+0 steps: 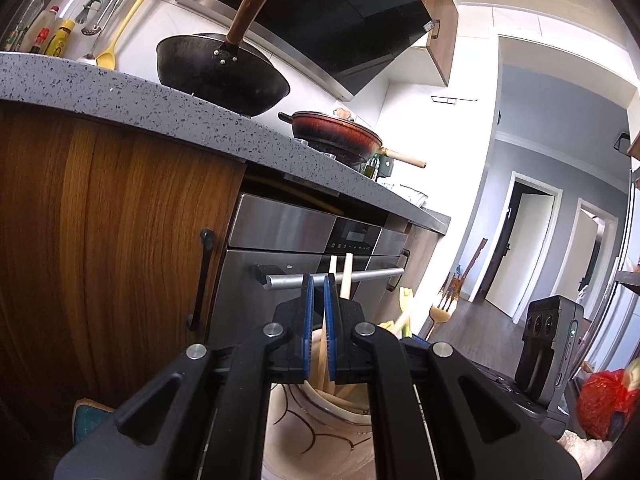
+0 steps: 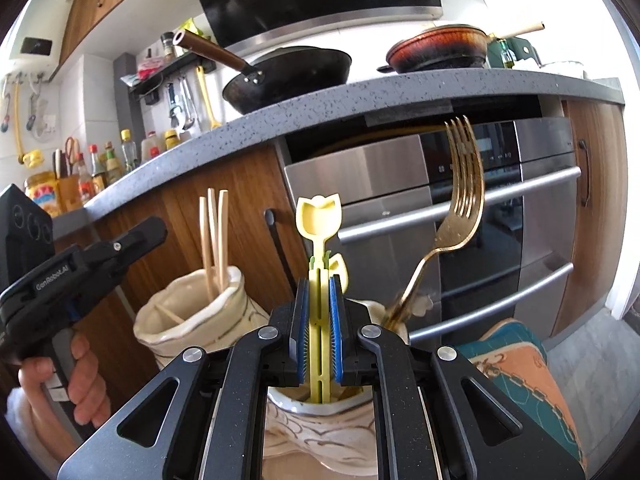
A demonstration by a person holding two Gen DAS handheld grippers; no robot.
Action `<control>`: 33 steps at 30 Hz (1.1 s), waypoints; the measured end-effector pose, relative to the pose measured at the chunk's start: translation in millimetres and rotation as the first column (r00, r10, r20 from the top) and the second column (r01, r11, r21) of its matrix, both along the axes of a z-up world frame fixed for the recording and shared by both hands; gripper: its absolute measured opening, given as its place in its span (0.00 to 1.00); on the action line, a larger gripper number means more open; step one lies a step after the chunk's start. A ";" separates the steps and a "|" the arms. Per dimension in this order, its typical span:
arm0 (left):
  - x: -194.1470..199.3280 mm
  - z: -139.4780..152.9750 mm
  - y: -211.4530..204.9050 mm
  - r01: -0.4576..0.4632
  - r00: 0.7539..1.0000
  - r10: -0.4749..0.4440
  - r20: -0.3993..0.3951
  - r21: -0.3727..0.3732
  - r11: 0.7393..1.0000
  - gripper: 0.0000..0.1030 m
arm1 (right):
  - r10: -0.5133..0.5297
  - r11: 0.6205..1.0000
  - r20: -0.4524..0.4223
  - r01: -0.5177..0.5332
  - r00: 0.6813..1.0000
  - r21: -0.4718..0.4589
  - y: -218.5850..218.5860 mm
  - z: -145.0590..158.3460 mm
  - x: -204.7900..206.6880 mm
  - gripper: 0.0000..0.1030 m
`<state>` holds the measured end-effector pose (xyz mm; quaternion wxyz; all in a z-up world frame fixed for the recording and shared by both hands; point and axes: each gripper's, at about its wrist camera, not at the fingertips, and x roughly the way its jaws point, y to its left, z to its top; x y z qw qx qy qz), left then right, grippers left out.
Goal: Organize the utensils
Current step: 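Open the left tool over the larger pot while the right tool releases the yellow utensil into the smaller pot, then move both tools back down toward the remaining utensils on the mat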
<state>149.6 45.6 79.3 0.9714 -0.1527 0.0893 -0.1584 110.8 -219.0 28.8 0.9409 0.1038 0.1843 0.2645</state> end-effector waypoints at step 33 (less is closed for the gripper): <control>-87.9 -27.3 -2.5 -0.205 0.960 0.238 -0.150 0.205 0.957 0.84 | -0.037 0.998 -0.012 0.036 0.999 -0.046 -31.1 5.5 -94.2 0.79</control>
